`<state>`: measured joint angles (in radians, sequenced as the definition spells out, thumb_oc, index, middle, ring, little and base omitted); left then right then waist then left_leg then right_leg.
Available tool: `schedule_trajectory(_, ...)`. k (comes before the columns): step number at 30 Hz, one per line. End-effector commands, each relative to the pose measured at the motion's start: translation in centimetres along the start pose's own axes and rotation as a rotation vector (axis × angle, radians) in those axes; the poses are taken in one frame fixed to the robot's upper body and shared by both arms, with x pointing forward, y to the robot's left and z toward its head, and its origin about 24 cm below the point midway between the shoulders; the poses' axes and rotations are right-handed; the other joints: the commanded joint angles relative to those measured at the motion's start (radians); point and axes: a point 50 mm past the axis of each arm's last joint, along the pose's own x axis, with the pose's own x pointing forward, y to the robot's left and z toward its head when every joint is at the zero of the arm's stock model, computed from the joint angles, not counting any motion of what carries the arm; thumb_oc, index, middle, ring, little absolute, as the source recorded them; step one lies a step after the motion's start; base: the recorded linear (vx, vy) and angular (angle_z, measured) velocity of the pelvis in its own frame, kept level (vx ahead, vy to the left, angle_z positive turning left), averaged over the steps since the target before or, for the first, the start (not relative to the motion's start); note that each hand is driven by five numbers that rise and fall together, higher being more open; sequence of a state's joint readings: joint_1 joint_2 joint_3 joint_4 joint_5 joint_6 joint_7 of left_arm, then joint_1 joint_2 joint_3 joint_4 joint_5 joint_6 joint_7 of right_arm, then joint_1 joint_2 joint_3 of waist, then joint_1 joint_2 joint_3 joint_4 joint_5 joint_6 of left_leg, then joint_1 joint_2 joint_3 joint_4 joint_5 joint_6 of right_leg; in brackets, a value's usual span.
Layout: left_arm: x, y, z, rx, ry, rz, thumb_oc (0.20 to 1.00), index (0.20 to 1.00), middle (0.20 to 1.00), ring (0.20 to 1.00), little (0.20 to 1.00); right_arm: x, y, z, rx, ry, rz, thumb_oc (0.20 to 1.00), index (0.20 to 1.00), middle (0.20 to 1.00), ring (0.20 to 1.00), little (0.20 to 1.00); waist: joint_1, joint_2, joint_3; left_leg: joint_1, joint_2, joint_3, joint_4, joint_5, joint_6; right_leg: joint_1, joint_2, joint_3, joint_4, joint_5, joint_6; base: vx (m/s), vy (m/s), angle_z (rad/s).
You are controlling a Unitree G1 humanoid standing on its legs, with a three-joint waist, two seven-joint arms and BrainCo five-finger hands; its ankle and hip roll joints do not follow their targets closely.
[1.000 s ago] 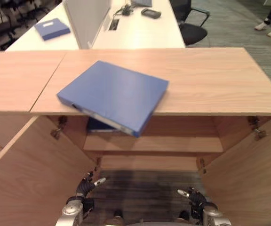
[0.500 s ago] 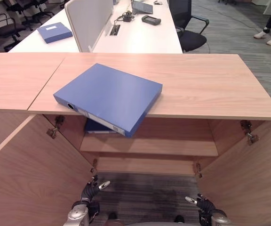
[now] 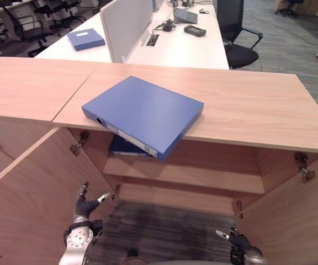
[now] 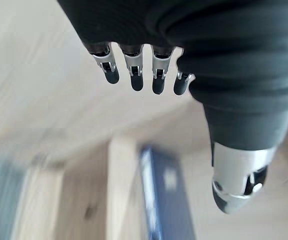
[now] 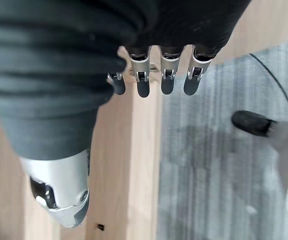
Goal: Put the empty folder in the office cabinet
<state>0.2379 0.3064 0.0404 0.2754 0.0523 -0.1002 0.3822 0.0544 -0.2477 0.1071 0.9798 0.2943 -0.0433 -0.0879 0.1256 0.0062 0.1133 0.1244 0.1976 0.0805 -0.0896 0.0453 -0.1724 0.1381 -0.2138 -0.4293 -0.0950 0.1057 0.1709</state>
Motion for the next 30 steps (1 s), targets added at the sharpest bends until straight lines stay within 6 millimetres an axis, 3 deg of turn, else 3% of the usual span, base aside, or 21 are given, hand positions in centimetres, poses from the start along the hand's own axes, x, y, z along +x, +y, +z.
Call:
schedule_trajectory(1, 1.7, 2.3, 4.2, 0.156, -0.263, 0.155, 1.000, 1.000, 1.000, 1.000, 1.000, 0.5, 0.8, 3.3, 0.045, -0.133, -0.004, 1.000, 1.000, 1.000, 1.000, 1.000, 0.023, -0.006, 0.040, -0.005, 0.004, -0.058, 0.016, -0.050, -0.009, 0.056, -0.001, -0.008, 0.013, -0.096, 0.032, -0.02, -0.026, 0.06)
schedule_trajectory(5, 1.6, 3.9, 5.6, 0.247, -0.355, 0.239, 1.000, 1.000, 1.000, 1.000, 1.000, 0.6, 0.9, 3.3, 0.039, -0.129, -0.005, 1.000, 1.000, 1.000, 1.000, 1.000, 0.029, -0.005, 0.040, -0.006, 0.006, -0.058, 0.014, -0.050, -0.014, 0.056, -0.001, -0.008, 0.009, -0.097, 0.033, -0.02, -0.017, 0.01)
schedule_trajectory(6, 1.7, 4.7, 7.0, 0.314, -0.436, 0.283, 1.000, 1.000, 1.000, 1.000, 1.000, 0.6, 1.0, 3.2, 0.037, -0.127, 0.001, 1.000, 1.000, 1.000, 1.000, 1.000, 0.031, -0.003, 0.040, -0.008, 0.007, -0.057, 0.014, -0.048, -0.016, 0.053, -0.002, -0.007, 0.008, -0.096, 0.035, 0.00, 0.000, 0.00)
schedule_trajectory(14, 1.7, 6.3, 11.1, 0.529, -0.663, 0.340, 1.000, 1.000, 1.000, 1.000, 1.000, 0.6, 1.0, 3.0, 0.002, -0.116, 0.021, 1.000, 1.000, 1.000, 1.000, 1.000, 0.024, 0.004, 0.044, -0.008, 0.011, -0.043, 0.011, -0.047, -0.022, 0.040, -0.001, 0.002, 0.008, -0.091, 0.041, 0.00, 0.000, -0.02)
schedule_trajectory(15, 1.6, 7.1, 13.5, 0.654, -0.792, 0.343, 1.000, 1.000, 1.000, 1.000, 1.000, 0.6, 0.7, 2.8, -0.024, -0.108, 0.031, 1.000, 1.000, 1.000, 1.000, 1.000, 0.011, 0.012, 0.042, -0.006, 0.012, -0.038, 0.009, -0.049, -0.025, 0.037, 0.004, 0.007, 0.008, -0.094, 0.042, 0.01, 0.009, -0.09)
schedule_trajectory(23, 1.6, 7.9, 18.1, 0.888, -1.005, 0.318, 1.000, 1.000, 1.000, 1.000, 1.000, 0.6, 0.8, 2.4, -0.056, -0.083, 0.063, 1.000, 1.000, 1.000, 1.000, 1.000, -0.027, 0.029, 0.030, 0.013, 0.013, -0.020, 0.006, -0.056, -0.026, 0.039, 0.008, 0.026, 0.009, -0.096, 0.044, 0.01, 0.017, -0.05)
schedule_trajectory(30, 1.8, 8.1, 19.9, 0.981, -1.076, 0.306, 1.000, 1.000, 1.000, 1.000, 1.000, 0.6, 1.0, 2.2, -0.080, -0.070, 0.077, 1.000, 1.000, 1.000, 1.000, 1.000, -0.043, 0.034, 0.025, 0.022, 0.009, -0.008, 0.004, -0.060, -0.024, 0.037, 0.006, 0.035, 0.011, -0.094, 0.047, 0.01, 0.013, -0.05)
